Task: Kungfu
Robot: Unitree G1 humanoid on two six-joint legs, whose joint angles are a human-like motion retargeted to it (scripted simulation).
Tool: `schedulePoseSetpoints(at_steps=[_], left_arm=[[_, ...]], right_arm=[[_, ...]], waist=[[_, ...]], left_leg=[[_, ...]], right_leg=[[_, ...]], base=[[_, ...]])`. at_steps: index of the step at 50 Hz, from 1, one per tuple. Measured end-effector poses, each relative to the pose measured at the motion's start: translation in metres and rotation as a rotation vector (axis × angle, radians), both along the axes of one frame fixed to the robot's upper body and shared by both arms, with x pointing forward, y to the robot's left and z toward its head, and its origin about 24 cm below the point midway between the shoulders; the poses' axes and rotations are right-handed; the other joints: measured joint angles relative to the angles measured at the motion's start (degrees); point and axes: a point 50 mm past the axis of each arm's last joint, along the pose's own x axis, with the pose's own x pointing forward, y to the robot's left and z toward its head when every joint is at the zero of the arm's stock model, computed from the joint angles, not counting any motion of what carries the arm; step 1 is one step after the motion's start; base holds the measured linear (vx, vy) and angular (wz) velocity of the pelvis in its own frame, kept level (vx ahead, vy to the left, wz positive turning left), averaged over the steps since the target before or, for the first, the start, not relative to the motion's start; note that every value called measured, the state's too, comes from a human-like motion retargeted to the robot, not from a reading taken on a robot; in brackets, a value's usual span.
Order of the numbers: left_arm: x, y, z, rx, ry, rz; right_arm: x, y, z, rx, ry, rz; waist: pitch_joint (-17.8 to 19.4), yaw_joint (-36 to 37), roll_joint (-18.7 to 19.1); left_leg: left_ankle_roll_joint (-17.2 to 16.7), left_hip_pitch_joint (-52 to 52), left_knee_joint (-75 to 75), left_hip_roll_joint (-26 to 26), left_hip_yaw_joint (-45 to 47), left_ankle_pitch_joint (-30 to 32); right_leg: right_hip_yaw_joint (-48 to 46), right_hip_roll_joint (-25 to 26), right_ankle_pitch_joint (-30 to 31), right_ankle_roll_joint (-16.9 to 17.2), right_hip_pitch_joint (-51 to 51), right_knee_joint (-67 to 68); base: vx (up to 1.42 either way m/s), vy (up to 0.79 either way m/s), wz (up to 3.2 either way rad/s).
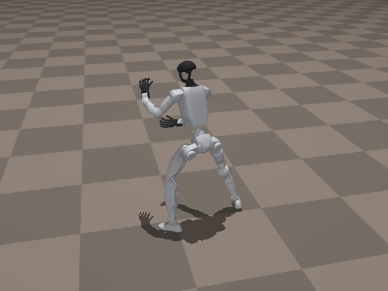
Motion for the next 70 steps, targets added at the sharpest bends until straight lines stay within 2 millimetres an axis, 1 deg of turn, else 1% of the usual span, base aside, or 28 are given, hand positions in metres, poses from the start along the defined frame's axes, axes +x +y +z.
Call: schedulePoseSetpoints(at_steps=[3, 6, 8, 10, 12, 13, 15, 17, 18, 20, 22, 24, 28, 33, 40, 44, 48, 50, 52, 55, 57, 58, 60, 62, 64, 66, 67, 70], left_arm=[[0.01, 0.051, -0.094, -0.245, 0.336, 0.123], [0.001, 0.081, -0.222, -0.555, 0.787, 0.271], [-0.025, 0.079, -0.309, -0.804, 1.101, 0.323], [-0.064, 0.051, -0.383, -1.191, 1.344, 0.221], [-0.091, 0.022, -0.42, -1.644, 1.371, -0.064], [-0.1, 0.005, -0.432, -1.871, 1.315, -0.242], [-0.104, -0.024, -0.439, -2.235, 1.003, -0.58], [-0.094, -0.044, -0.438, -2.511, 0.597, -0.73], [-0.088, -0.05, -0.438, -2.625, 0.46, -0.769], [-0.075, -0.056, -0.434, -2.711, 0.401, -0.815], [-0.058, -0.054, -0.422, -2.573, 0.593, -0.868], [-0.046, -0.044, -0.411, -2.381, 0.776, -0.912], [-0.026, -0.045, -0.392, -2.138, 0.97, -1.027], [-0.016, -0.049, -0.384, -2.068, 1.033, -1.063], [-0.028, -0.042, -0.396, -2.091, 1.116, -0.962], [-0.053, -0.014, -0.412, -2.092, 1.176, -0.808], [-0.087, 0.014, -0.429, -2.065, 1.299, -0.574], [-0.107, 0.028, -0.437, -2.041, 1.372, -0.415], [-0.129, 0.044, -0.445, -2.003, 1.444, -0.22], [-0.171, 0.069, -0.454, -1.887, 1.576, 0.137], [-0.2, 0.079, -0.459, -1.763, 1.697, 0.364], [-0.21, 0.08, -0.46, -1.69, 1.754, 0.458], [-0.222, 0.085, -0.461, -1.537, 1.845, 0.581], [-0.228, 0.091, -0.46, -1.362, 1.924, 0.683], [-0.224, 0.094, -0.458, -1.187, 1.965, 0.772], [-0.207, 0.099, -0.453, -1.023, 1.961, 0.822], [-0.192, 0.099, -0.451, -0.927, 1.949, 0.849], [-0.122, 0.084, -0.436, -0.619, 1.88, 0.854]], right_arm=[[0.02, -0.023, 0.091, -0.046, -0.378, -0.071], [0.007, -0.061, 0.198, -0.104, -0.789, -0.209], [-0.024, -0.093, 0.265, -0.119, -1.064, -0.334], [-0.07, -0.124, 0.317, -0.141, -1.311, -0.459], [-0.133, -0.159, 0.354, -0.139, -1.59, -0.603], [-0.168, -0.172, 0.366, -0.155, -1.74, -0.674], [-0.233, -0.185, 0.377, -0.259, -2.017, -0.831], [-0.281, -0.184, 0.377, -0.438, -2.223, -0.977], [-0.298, -0.179, 0.373, -0.533, -2.296, -1.042], [-0.314, -0.17, 0.367, -0.689, -2.362, -1.156], [-0.317, -0.162, 0.359, -0.771, -2.362, -1.247], [-0.314, -0.157, 0.352, -0.818, -2.356, -1.256], [-0.306, -0.156, 0.348, -0.871, -2.31, -1.232], [-0.303, -0.158, 0.347, -0.782, -2.28, -1.185], [-0.298, -0.162, 0.345, -0.801, -2.225, -1.173], [-0.294, -0.169, 0.342, -0.775, -2.16, -1.181], [-0.287, -0.179, 0.343, -0.769, -2.086, -1.216], [-0.28, -0.186, 0.347, -0.769, -2.045, -1.244], [-0.272, -0.193, 0.354, -0.777, -2.003, -1.262], [-0.252, -0.2, 0.366, -0.76, -1.942, -1.261], [-0.232, -0.196, 0.374, -0.773, -1.943, -1.231], [-0.225, -0.193, 0.38, -0.799, -1.952, -1.227], [-0.217, -0.19, 0.389, -0.872, -1.954, -1.235], [-0.207, -0.188, 0.396, -0.956, -1.944, -1.246], [-0.194, -0.186, 0.403, -1.037, -1.925, -1.24], [-0.187, -0.185, 0.404, -1.112, -1.91, -1.216], [-0.182, -0.184, 0.405, -1.167, -1.903, -1.201], [-0.163, -0.178, 0.404, -1.417, -1.89, -1.127]], waist=[[-1.5, -2.3, 1.0], [-4.3, -7.1, -1.1], [-6.5, -10.4, -2.9], [-9.5, -15.2, -3.7], [-11.6, -18.9, -3.3], [-12.7, -20.9, -3.0], [-14.1, -24.3, -1.9], [-13.3, -27.0, -1.3], [-12.9, -28.0, -1.5], [-12.3, -29.9, -1.9], [-11.3, -30.3, -1.1], [-10.3, -30.3, 1.0], [-10.5, -30.6, 2.0], [-11.6, -30.0, 1.2], [-12.2, -28.8, 0.2], [-11.1, -26.8, 0.6], [-11.1, -24.5, -2.9], [-10.1, -23.1, -5.0], [-8.4, -22.6, -6.1], [-7.9, -23.8, -5.5], [-8.5, -25.7, -3.5], [-8.3, -26.4, -2.6], [-7.7, -27.4, -1.6], [-7.6, -28.5, -0.2], [-9.0, -29.6, 1.1], [-10.9, -31.5, 1.0], [-11.5, -32.3, 0.6], [-12.7, -34.9, -0.4]], left_leg=[[-2.7, 7.1, -10.0, 2.5, 3.6, 5.3], [-3.0, 14.3, -21.1, -0.4, 9.9, 11.3], [-3.0, 18.2, -27.5, -2.7, 14.3, 14.5], [-3.0, 20.4, -33.1, -5.7, 15.7, 17.5], [-3.0, 19.1, -34.2, -5.4, 14.7, 18.1], [-3.0, 17.7, -34.3, -5.7, 13.1, 18.3], [-3.0, 14.7, -34.1, -5.8, 9.6, 18.6], [-3.0, 13.2, -33.5, -6.5, 6.9, 18.3], [-3.0, 13.0, -33.3, -7.4, 5.9, 17.8], [-3.0, 13.5, -33.2, -8.8, 4.2, 16.8], [-3.0, 14.0, -32.9, -7.9, 3.7, 16.1], [-3.0, 14.2, -32.7, -4.6, 4.0, 16.1], [-3.0, 15.6, -32.8, -4.4, 5.9, 16.0], [-3.0, 16.5, -33.5, -6.8, 7.0, 15.2], [-3.0, 16.6, -33.6, -8.5, 7.3, 13.9], [-3.0, 16.7, -32.0, -6.1, 6.0, 9.8], [-3.0, 18.0, -27.3, -8.7, -0.6, 0.4], [-3.0, 19.9, -25.8, -11.0, -3.6, -1.9], [-3.0, 22.0, -25.7, -12.3, -3.0, -1.1], [-3.0, 22.7, -25.4, -12.1, 1.3, -2.0], [-3.0, 22.5, -25.3, -12.1, 3.2, -2.1], [-3.0, 22.9, -25.6, -12.3, 4.6, -1.9], [-3.0, 24.3, -27.1, -12.7, 8.1, -0.9], [-3.0, 25.8, -28.6, -12.4, 10.7, 1.1], [-3.0, 26.7, -29.5, -12.6, 12.2, 4.8], [-3.0, 27.5, -30.0, -13.7, 13.9, 10.8], [-3.0, 28.6, -30.4, -14.3, 15.2, 14.8], [-3.0, 32.1, -30.5, -14.3, 18.0, 30.4]], right_leg=[[0.1, 2.0, -2.9, 0.0, -3.1, 4.4], [4.4, 0.4, -6.2, 0.7, -9.3, 10.6], [7.5, 0.2, -8.6, 1.0, -13.7, 15.8], [9.1, -1.0, -12.5, 1.3, -17.1, 21.7], [8.6, -0.3, -17.0, 0.6, -19.5, 26.3], [8.5, -0.7, -18.4, 0.7, -20.9, 28.2], [8.1, -1.0, -21.0, 0.4, -23.9, 32.5], [8.0, -1.8, -23.2, -0.3, -25.4, 35.1], [8.6, -2.1, -23.9, -0.6, -26.2, 35.9], [10.7, -1.9, -25.3, -1.0, -28.1, 37.9], [10.8, -0.4, -25.8, -1.6, -28.7, 38.8], [8.9, 2.7, -26.3, -2.8, -28.4, 39.8], [10.1, 2.7, -25.9, -3.2, -29.8, 40.6], [12.9, 1.1, -24.8, -2.6, -31.0, 39.9], [14.4, 0.0, -21.2, -1.2, -29.3, 34.6], [12.3, 2.9, -19.5, -1.9, -27.5, 32.0], [14.8, 4.2, -16.1, -2.2, -28.5, 28.1], [16.5, 4.6, -13.5, -2.1, -29.2, 25.8], [17.0, 4.3, -10.1, -1.5, -30.1, 23.4], [16.6, 5.0, -3.8, -0.8, -33.0, 19.4], [11.4, 3.4, -3.2, -3.3, -35.1, 17.2], [8.7, 2.5, -4.2, -5.8, -35.8, 16.6], [3.1, -0.4, -7.8, -11.3, -37.0, 17.7], [0.1, -0.9, -7.9, -13.3, -37.7, 18.6], [-2.0, -0.7, -4.8, -14.3, -38.6, 18.6], [-2.3, -0.8, -5.4, -15.6, -40.5, 20.3], [-1.3, 0.0, -6.7, -15.9, -40.9, 21.2], [3.1, 4.8, -13.5, -15.0, -38.4, 22.7]], base=[[-0.08, -0.61, -0.9], [-0.11, -0.71, -0.21], [0.01, -0.72, 0.06], [0.1, -0.75, 0.55], [0.03, -0.82, 0.5], [-0.02, -0.69, 0.61], [-0.1, -0.56, 0.68], [-0.27, -0.49, 0.46], [-0.3, -0.22, 0.14], [-0.26, -0.08, -0.22], [-0.2, -0.05, -0.91], [-0.09, -0.05, -1.07], [0.0, 0.1, -0.28], [0.02, 0.13, 0.18], [0.03, 0.14, 0.09], [-0.01, 0.04, -0.66], [0.01, 0.06, -1.12], [-0.14, 0.17, -1.58], [-0.24, 0.25, -1.56], [-0.26, 0.19, -1.58], [-0.3, 0.13, -1.71], [-0.33, 0.25, -1.84], [-0.31, 0.09, -1.81], [-0.15, -0.2, -1.5], [-0.02, -0.22, -1.22], [-0.01, -0.46, -0.82], [-0.01, -0.58, -0.76], [0.14, -0.59, -0.73]])
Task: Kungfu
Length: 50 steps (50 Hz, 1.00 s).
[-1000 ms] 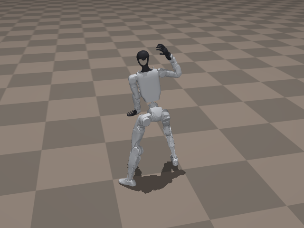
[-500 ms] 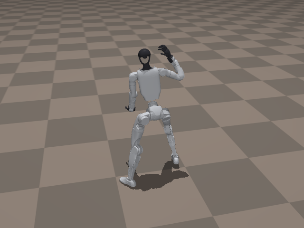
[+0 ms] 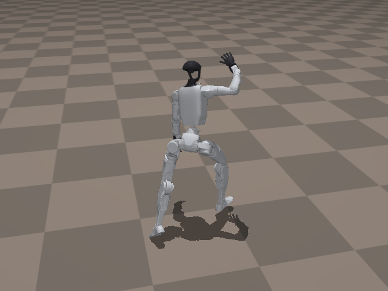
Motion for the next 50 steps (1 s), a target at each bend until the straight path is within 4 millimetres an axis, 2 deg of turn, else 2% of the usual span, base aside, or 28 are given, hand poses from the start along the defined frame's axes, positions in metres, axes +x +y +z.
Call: schedulePoseSetpoints(at_steps=[2, 3, 4, 6, 7, 8, 10, 11, 13, 15, 17, 19, 23, 25, 27, 30, 32, 35, 37, 38, 40, 41, 42, 44, 46, 47, 48, 50], left_arm=[[0.064, -0.025, 0.022, 0.065, -0.057, -0.129], [0.095, -0.039, 0.038, 0.086, -0.122, -0.189], [0.127, -0.055, 0.06, 0.11, -0.214, -0.241], [0.184, -0.086, 0.115, 0.163, -0.424, -0.309], [0.206, -0.099, 0.145, 0.186, -0.522, -0.328], [0.223, -0.109, 0.174, 0.2, -0.608, -0.343], [0.248, -0.129, 0.23, 0.211, -0.748, -0.374], [0.258, -0.137, 0.261, 0.221, -0.801, -0.381], [0.27, -0.151, 0.321, 0.259, -0.899, -0.379], [0.272, -0.159, 0.38, 0.345, -1.006, -0.397], [0.267, -0.168, 0.431, 0.477, -1.099, -0.442], [0.257, -0.173, 0.474, 0.658, -1.167, -0.465], [0.233, -0.181, 0.536, 1.043, -1.193, -0.497], [0.225, -0.185, 0.551, 1.181, -1.194, -0.506], [0.216, -0.183, 0.565, 1.252, -1.176, -0.489], [0.217, -0.183, 0.564, 1.258, -1.073, -0.546], [0.219, -0.192, 0.557, 1.233, -1.057, -0.621], [0.227, -0.193, 0.538, 1.236, -0.947, -0.715], [0.234, -0.182, 0.525, 1.234, -0.83, -0.752], [0.237, -0.176, 0.517, 1.233, -0.76, -0.782], [0.239, -0.163, 0.504, 1.254, -0.603, -0.844], [0.241, -0.146, 0.492, 1.266, -0.5, -0.868], [0.243, -0.133, 0.477, 1.27, -0.395, -0.902], [0.248, -0.115, 0.435, 1.24, -0.182, -1.008], [0.246, -0.087, 0.384, 1.172, 0.096, -1.084], [0.241, -0.07, 0.357, 1.127, 0.257, -1.11], [0.233, -0.055, 0.331, 1.077, 0.427, -1.135], [0.21, -0.026, 0.273, 0.96, 0.769, -1.204]], right_arm=[[0.013, 0.005, -0.003, -0.13, -0.006, -0.159], [0.019, 0.007, -0.004, -0.19, -0.015, -0.228], [0.024, 0.011, -0.005, -0.254, -0.032, -0.285], [0.033, 0.023, -0.005, -0.38, -0.068, -0.367], [0.037, 0.031, -0.004, -0.437, -0.085, -0.392], [0.041, 0.041, -0.002, -0.489, -0.103, -0.403], [0.046, 0.063, 0.003, -0.591, -0.153, -0.399], [0.045, 0.077, 0.007, -0.642, -0.182, -0.386], [0.04, 0.104, 0.013, -0.738, -0.242, -0.367], [0.035, 0.126, 0.018, -0.813, -0.308, -0.361], [0.032, 0.14, 0.018, -0.877, -0.362, -0.369], [0.033, 0.149, 0.016, -0.919, -0.4, -0.384], [0.043, 0.156, 0.019, -0.899, -0.417, -0.437], [0.046, 0.152, 0.031, -0.735, -0.441, -0.396], [0.041, 0.149, 0.032, -0.709, -0.412, -0.32], [0.041, 0.145, 0.027, -0.689, -0.434, -0.23], [0.048, 0.14, 0.022, -0.689, -0.395, -0.254], [0.063, 0.142, 0.011, -0.665, -0.302, -0.261], [0.072, 0.146, 0.005, -0.621, -0.236, -0.244], [0.076, 0.148, 0.0, -0.6, -0.212, -0.233], [0.081, 0.151, -0.01, -0.553, -0.202, -0.178], [0.087, 0.161, -0.021, -0.533, -0.187, -0.11], [0.094, 0.169, -0.034, -0.511, -0.154, -0.047], [0.116, 0.181, -0.069, -0.472, -0.018, 0.048], [0.135, 0.201, -0.11, -0.455, 0.128, 0.124], [0.141, 0.212, -0.132, -0.448, 0.201, 0.164], [0.146, 0.222, -0.153, -0.439, 0.278, 0.202], [0.149, 0.244, -0.2, -0.414, 0.45, 0.306]], waist=[[1.1, 1.3, -2.7], [1.6, 2.5, -3.9], [1.5, 2.6, -5.4], [0.5, 2.1, -8.6], [0.0, 2.3, -10.1], [-0.4, 2.9, -10.9], [-1.6, 3.0, -11.3], [-1.8, 2.6, -10.4], [-0.9, 2.4, -8.0], [1.2, 3.9, -5.6], [0.5, 5.8, -5.5], [-1.0, 8.5, -6.8], [-1.9, 12.2, -8.0], [-1.5, 13.2, -7.1], [-1.3, 13.4, -5.6], [-2.9, 13.6, -4.2], [-3.0, 16.2, -3.1], [-2.5, 18.7, -1.7], [-1.0, 21.3, -1.1], [-0.2, 21.5, 0.8], [0.8, 19.3, 7.4], [0.2, 20.7, 6.3], [0.2, 21.5, 6.0], [2.3, 21.5, 8.5], [4.4, 22.4, 8.9], [5.5, 22.9, 8.7], [6.7, 23.5, 8.9], [8.9, 24.6, 10.2]], left_leg=[[0.0, 0.1, 14.6, 3.7, -4.0, 2.6], [0.0, -0.4, 23.0, 5.3, -8.7, 2.6], [0.0, -1.0, 25.4, 2.5, -13.2, 2.6], [0.0, -2.2, 26.6, -7.9, -20.8, 0.5], [0.0, -2.9, 28.5, -12.0, -22.6, -1.8], [0.0, -4.0, 31.3, -13.5, -21.5, -4.7], [0.0, -7.0, 35.1, -11.8, -17.1, -9.7], [0.0, -8.2, 35.8, -8.7, -15.9, -11.6], [0.0, -10.2, 38.4, -0.6, -16.0, -16.5], [1.3, -13.4, 43.0, 7.2, -17.8, -22.7], [3.8, -17.8, 41.3, 6.9, -20.1, -25.5], [7.0, -21.0, 37.0, 6.5, -20.3, -27.1], [14.2, -25.8, 25.6, 5.3, -23.4, -27.0], [16.2, -27.8, 19.1, 4.9, -25.8, -26.7], [17.8, -30.3, 12.7, 4.1, -28.4, -26.7], [19.1, -32.9, 4.9, 1.6, -31.7, -28.0], [15.5, -31.8, 2.7, 2.4, -32.9, -28.9], [16.9, -28.0, 9.5, 2.4, -36.2, -32.7], [17.4, -21.8, 8.7, 4.5, -25.5, -31.2], [15.1, -19.7, 8.5, 5.9, -24.2, -28.4], [10.9, -25.2, 17.0, 9.1, -28.0, -28.5], [9.9, -24.4, 18.1, 10.3, -20.3, -28.3], [8.9, -23.1, 19.0, 11.8, -13.7, -28.3], [7.5, -18.8, 20.9, 14.1, -6.5, -29.3], [6.8, -14.8, 21.6, 12.1, -2.2, -29.6], [6.5, -12.6, 21.1, 10.9, 0.7, -28.8], [6.3, -10.5, 20.5, 10.1, 3.6, -27.7], [3.7, -8.2, 19.9, 8.4, 4.6, -26.1]], right_leg=[[1.8, 4.9, -4.4, 1.0, 5.6, 1.0], [2.1, 8.1, -6.5, 1.0, 8.7, 1.4], [3.2, 9.2, -6.9, 1.8, 11.3, -0.2], [6.1, 9.9, -6.2, 3.9, 16.0, -4.5], [7.4, 10.8, -6.0, 4.6, 18.3, -5.9], [8.3, 12.2, -5.8, 5.0, 20.6, -7.0], [9.8, 14.6, -5.2, 4.3, 24.9, -9.9], [9.8, 16.8, -5.1, 2.9, 27.6, -11.7], [9.2, 23.4, -4.9, -0.3, 34.9, -16.5], [10.3, 30.7, -3.8, -2.2, 42.7, -21.4], [14.3, 33.0, -2.7, -2.0, 46.7, -23.9], [19.3, 33.9, -2.1, -1.7, 50.0, -25.1], [28.2, 35.5, -2.4, -1.9, 56.1, -24.8], [32.3, 37.2, -4.0, -2.2, 58.4, -23.0], [35.2, 38.9, -6.1, -3.1, 59.5, -20.3], [38.0, 39.7, -9.3, -4.1, 59.7, -15.5], [39.4, 40.0, -10.6, -4.7, 60.3, -12.6], [42.6, 38.1, -11.4, -4.7, 61.6, -8.4], [44.2, 35.0, -11.4, -2.7, 60.7, -3.6], [41.6, 33.6, -10.5, -1.3, 59.5, -2.1], [32.0, 31.5, -7.1, 2.2, 55.2, -1.4], [31.5, 27.4, -6.2, 4.9, 50.8, 0.2], [29.0, 23.4, -5.2, 6.9, 47.7, 1.0], [16.4, 16.1, -3.0, 8.4, 46.3, -0.6], [6.8, 8.5, -1.7, 10.5, 44.6, -2.6], [3.1, 5.2, -1.5, 10.4, 43.3, -3.8], [-0.5, 2.4, -2.1, 7.6, 41.7, -4.8], [-3.7, -2.3, 1.8, 4.0, 37.8, -6.5]], base=[[0.45, -0.71, -2.09], [0.53, -0.55, -2.46], [0.49, -0.32, -1.96], [0.5, -0.16, -1.89], [0.55, -0.16, -2.75], [0.51, -0.2, -2.7], [0.5, -0.46, -2.27], [0.57, -0.8, -1.92], [0.62, -0.84, -2.19], [0.6, -0.48, -2.71], [0.63, -0.15, -2.68], [0.59, -0.01, -2.78], [0.67, 0.05, -2.49], [0.51, 0.12, -2.2], [0.54, 0.12, -1.97], [0.53, 0.22, -1.87], [0.54, 0.44, -2.25], [0.43, 0.6, -2.81], [0.32, 0.82, -3.78], [0.04, 0.73, -3.2], [-0.2, 0.67, -2.79], [-0.3, 0.69, -3.61], [-0.25, 0.7, -3.76], [-0.17, 0.71, -2.76], [-0.33, 0.66, -3.09], [-0.41, 0.62, -3.52], [-0.34, 0.64, -3.48], [-0.31, 0.67, -3.7]])
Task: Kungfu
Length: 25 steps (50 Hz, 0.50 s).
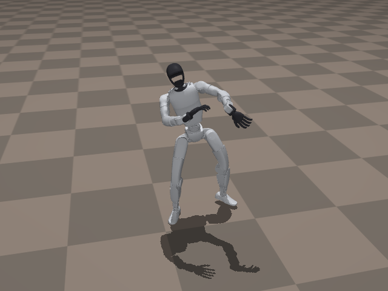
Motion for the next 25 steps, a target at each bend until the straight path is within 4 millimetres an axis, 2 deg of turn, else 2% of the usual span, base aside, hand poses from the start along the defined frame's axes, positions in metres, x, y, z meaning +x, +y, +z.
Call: schedulePoseSetpoints(at_steps=[2, 4, 5, 7, 8, 10, 12, 13, 14, 15, 17, 18, 20, 22, 25], left_arm=[[-0.033, 0.02, -0.06, 0.027, 0.268, 0.045], [-0.066, 0.026, -0.108, 0.025, 0.479, 0.057], [-0.083, 0.026, -0.127, 0.028, 0.58, 0.058], [-0.122, 0.023, -0.169, 0.034, 0.787, 0.062], [-0.147, 0.019, -0.191, 0.022, 0.894, 0.058], [-0.208, 0.009, -0.234, -0.059, 1.118, 0.075], [-0.269, -0.011, -0.265, -0.192, 1.308, 0.135], [-0.292, -0.024, -0.274, -0.292, 1.377, 0.191], [-0.304, -0.033, -0.278, -0.397, 1.412, 0.276], [-0.309, -0.04, -0.279, -0.507, 1.431, 0.375], [-0.308, -0.046, -0.277, -0.587, 1.46, 0.416], [-0.303, -0.045, -0.275, -0.588, 1.454, 0.398], [-0.288, -0.037, -0.269, -0.524, 1.414, 0.325], [-0.274, -0.029, -0.264, -0.461, 1.365, 0.289], [-0.269, -0.028, -0.263, -0.447, 1.343, 0.279]], right_arm=[[-0.007, 0.023, -0.056, 0.0, 0.256, 0.08], [-0.021, 0.034, -0.103, -0.016, 0.505, 0.149], [-0.029, 0.037, -0.122, -0.013, 0.62, 0.18], [-0.058, 0.047, -0.157, -0.001, 0.831, 0.299], [-0.074, 0.052, -0.169, 0.005, 0.908, 0.371], [-0.103, 0.06, -0.187, -0.061, 1.004, 0.486], [-0.127, 0.064, -0.2, -0.218, 1.034, 0.574], [-0.137, 0.066, -0.204, -0.297, 1.036, 0.616], [-0.144, 0.068, -0.204, -0.358, 1.032, 0.652], [-0.148, 0.071, -0.201, -0.411, 1.026, 0.684], [-0.145, 0.07, -0.199, -0.43, 1.054, 0.675], [-0.143, 0.07, -0.2, -0.42, 1.083, 0.662], [-0.135, 0.066, -0.202, -0.374, 1.145, 0.62], [-0.127, 0.064, -0.2, -0.319, 1.178, 0.59], [-0.118, 0.063, -0.195, -0.274, 1.189, 0.573]], waist=[[4.4, 2.4, 2.4], [9.5, 6.2, 4.2], [12.7, 9.1, 3.9], [18.5, 11.8, -0.2], [20.6, 12.4, -2.4], [23.4, 15.3, -5.8], [24.6, 13.9, -5.0], [25.4, 10.6, -3.7], [26.2, 6.5, -1.9], [26.9, 1.8, 0.2], [27.2, -2.6, 2.7], [27.2, -3.1, 3.1], [27.7, -2.9, 3.8], [27.8, -3.5, 4.3], [27.4, -3.9, 4.8]], left_leg=[[-2.5, 1.5, -0.2, -3.0, -7.5, 2.4], [-3.7, 1.6, 0.2, -8.3, -16.7, 4.1], [-3.7, 2.0, 0.8, -11.9, -20.9, 3.9], [-3.7, 5.5, 0.6, -21.5, -30.5, 0.5], [-3.7, 7.4, -0.1, -25.6, -34.7, -1.7], [-3.7, 10.0, -0.8, -30.4, -38.4, -7.3], [-3.7, 12.7, -0.7, -29.2, -40.5, -14.8], [-3.7, 13.9, -1.4, -27.1, -40.7, -18.0], [-2.7, 14.5, -1.8, -24.1, -40.2, -21.2], [-1.2, 14.7, -2.1, -20.6, -39.5, -24.2], [3.1, 14.2, -2.1, -19.0, -37.5, -27.9], [3.5, 13.8, -1.4, -19.0, -37.4, -29.0], [2.4, 13.3, 0.5, -19.5, -38.9, -29.9], [2.0, 13.5, 0.3, -18.9, -38.0, -29.6], [1.8, 14.4, -1.6, -18.4, -37.4, -27.7]], right_leg=[[17.4, 7.9, 5.7, 4.4, -7.5, -0.9], [29.5, 15.5, 11.6, 5.7, -15.0, -3.3], [33.2, 17.8, 14.4, 6.0, -18.8, -4.6], [35.5, 19.5, 15.9, 6.0, -24.2, -7.0], [36.7, 20.6, 16.0, 6.5, -26.3, -8.2], [43.8, 31.2, 16.9, 9.0, -29.6, -8.0], [44.4, 39.7, 20.2, 9.9, -31.8, -8.8], [43.4, 41.1, 20.9, 10.2, -31.7, -9.7], [41.0, 41.3, 20.5, 9.8, -32.2, -9.9], [37.9, 40.9, 19.6, 9.2, -33.1, -9.6], [35.9, 39.6, 16.0, 10.0, -35.2, -7.1], [35.5, 39.5, 13.8, 11.0, -35.7, -6.4], [35.6, 39.5, 11.3, 13.3, -35.5, -5.7], [35.8, 39.2, 11.7, 13.6, -35.3, -5.3], [36.3, 38.7, 12.9, 13.2, -34.6, -5.1]], base=[[-0.41, 0.84, -4.4], [-0.55, 1.1, -5.16], [-0.48, 0.9, -5.83], [-0.21, 0.64, -5.67], [0.05, 0.61, -5.64], [0.19, 0.41, -5.97], [0.13, -0.13, -4.0], [-0.06, -0.35, -1.26], [-0.17, -0.44, 0.4], [-0.17, -0.31, 1.16], [-0.1, -0.08, 0.91], [0.0, 0.0, 0.0], [0.0, 0.0, 0.0], [-0.03, -0.04, 0.33], [0.06, -0.02, 0.28]])
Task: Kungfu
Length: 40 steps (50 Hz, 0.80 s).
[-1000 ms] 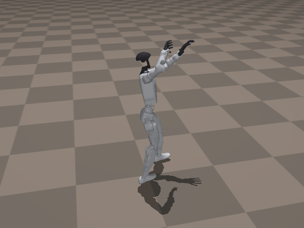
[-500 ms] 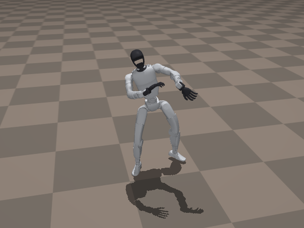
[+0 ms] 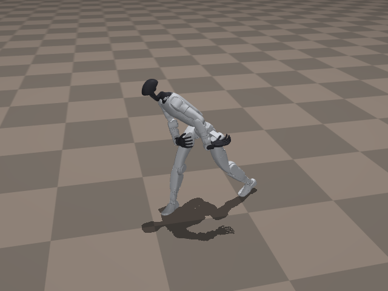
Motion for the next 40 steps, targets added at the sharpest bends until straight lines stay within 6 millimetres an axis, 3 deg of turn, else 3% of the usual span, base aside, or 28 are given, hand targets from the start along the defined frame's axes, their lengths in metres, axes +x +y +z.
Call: schedulePoseSetpoints(at_steps=[8, 15, 21, 25, 30, 33, 37, 40], left_arm=[[0.007, -0.004, 0.003, -0.028, 0.012, -0.037], [0.028, -0.005, 0.01, -0.039, -0.061, -0.031], [0.062, -0.004, 0.023, -0.033, -0.212, 0.011], [0.088, -0.002, 0.03, -0.03, -0.421, 0.042], [0.116, 0.004, 0.036, -0.005, -0.716, 0.155], [0.132, 0.008, 0.043, -0.022, -0.904, 0.24], [0.141, 0.008, 0.049, -0.125, -1.069, 0.399], [0.137, 0.006, 0.048, -0.21, -1.094, 0.574]], right_arm=[[0.008, -0.004, 0.007, 0.002, -0.011, -0.029], [0.024, -0.012, 0.013, 0.026, -0.024, -0.107], [0.046, -0.024, 0.024, 0.003, -0.078, -0.186], [0.065, -0.035, 0.04, 0.06, -0.072, -0.277], [0.089, -0.062, 0.071, 0.218, -0.079, -0.428], [0.101, -0.086, 0.093, 0.377, -0.048, -0.542], [0.11, -0.123, 0.108, 0.536, 0.044, -0.683], [0.11, -0.15, 0.108, 0.601, 0.097, -0.767]], waist=[[-1.0, 0.6, 2.2], [-2.7, 1.9, 4.4], [-3.6, 1.0, 5.9], [-4.2, 0.6, 5.3], [-5.3, -1.0, 0.9], [-5.7, -3.0, -1.4], [-6.1, -4.7, -3.2], [-6.8, -5.2, -3.4]], left_leg=[[-0.7, 2.5, -4.9, 2.9, 0.2, 3.8], [-1.0, 4.3, -8.9, 6.4, -0.3, 8.3], [-3.4, 3.9, -10.8, 10.4, -0.8, 17.5], [-5.5, 2.8, -11.5, 10.4, -4.0, 26.6], [-5.5, -0.1, -10.9, 4.3, -1.4, 38.5], [-5.5, -3.4, -9.9, 3.4, 4.6, 42.0], [-5.5, -7.4, -11.1, 4.9, 7.6, 40.2], [-5.5, -8.5, -15.2, 11.3, 13.6, 40.7]], right_leg=[[-3.4, -1.1, 3.1, -5.6, 1.7, 2.0], [-9.4, -3.7, -0.5, -9.6, 2.7, 5.3], [-12.5, -5.9, -5.4, -13.1, 5.1, 7.9], [-11.7, -7.1, -8.9, -14.6, 8.0, 8.7], [-6.4, -13.8, -13.5, -12.3, 11.4, 10.0], [-6.3, -19.4, -14.8, -10.6, 13.7, 9.2], [-10.7, -24.0, -16.4, -10.5, 17.4, 8.7], [-18.3, -24.5, -18.4, -13.0, 21.2, 9.4]], base=[[0.12, -0.08, 0.31], [0.17, -0.19, 0.55], [0.21, -0.29, 1.02], [0.19, -0.3, 1.22], [0.12, -0.08, 1.61], [0.03, -0.1, 2.1], [-0.02, -0.29, 1.88], [0.05, -0.57, 1.27]])
